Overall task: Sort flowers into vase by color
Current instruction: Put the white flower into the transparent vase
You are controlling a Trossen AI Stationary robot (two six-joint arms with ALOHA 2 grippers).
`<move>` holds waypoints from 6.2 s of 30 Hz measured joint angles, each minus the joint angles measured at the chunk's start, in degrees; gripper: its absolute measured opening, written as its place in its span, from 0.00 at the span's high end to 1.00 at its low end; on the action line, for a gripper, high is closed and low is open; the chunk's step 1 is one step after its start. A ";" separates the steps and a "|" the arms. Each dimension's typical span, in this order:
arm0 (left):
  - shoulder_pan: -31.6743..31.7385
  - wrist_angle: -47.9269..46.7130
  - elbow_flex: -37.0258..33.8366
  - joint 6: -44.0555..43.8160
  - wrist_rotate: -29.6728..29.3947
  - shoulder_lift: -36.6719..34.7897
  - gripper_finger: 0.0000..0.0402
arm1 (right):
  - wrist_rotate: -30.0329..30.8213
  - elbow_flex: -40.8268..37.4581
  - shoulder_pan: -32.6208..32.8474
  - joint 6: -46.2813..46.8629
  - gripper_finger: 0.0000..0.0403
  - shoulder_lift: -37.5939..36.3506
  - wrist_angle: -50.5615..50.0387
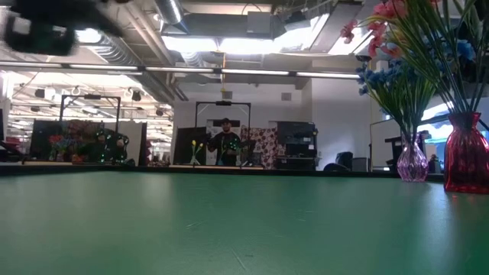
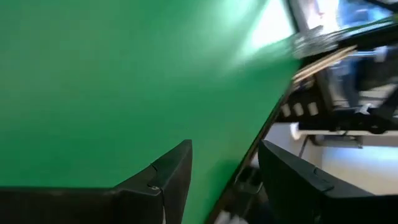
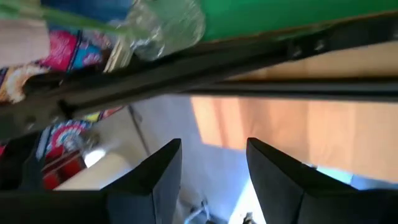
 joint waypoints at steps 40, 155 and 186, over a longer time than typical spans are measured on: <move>-9.92 -28.28 4.54 -55.91 51.73 8.87 0.64 | 13.90 -0.02 -0.04 -7.63 0.55 0.20 -3.16; 14.56 33.63 48.94 66.91 -11.09 24.42 0.99 | 43.61 32.83 -33.19 -65.44 0.28 31.28 44.79; 11.85 18.48 48.84 64.25 2.50 24.62 0.97 | 34.15 32.79 -33.81 -59.65 0.81 37.68 40.82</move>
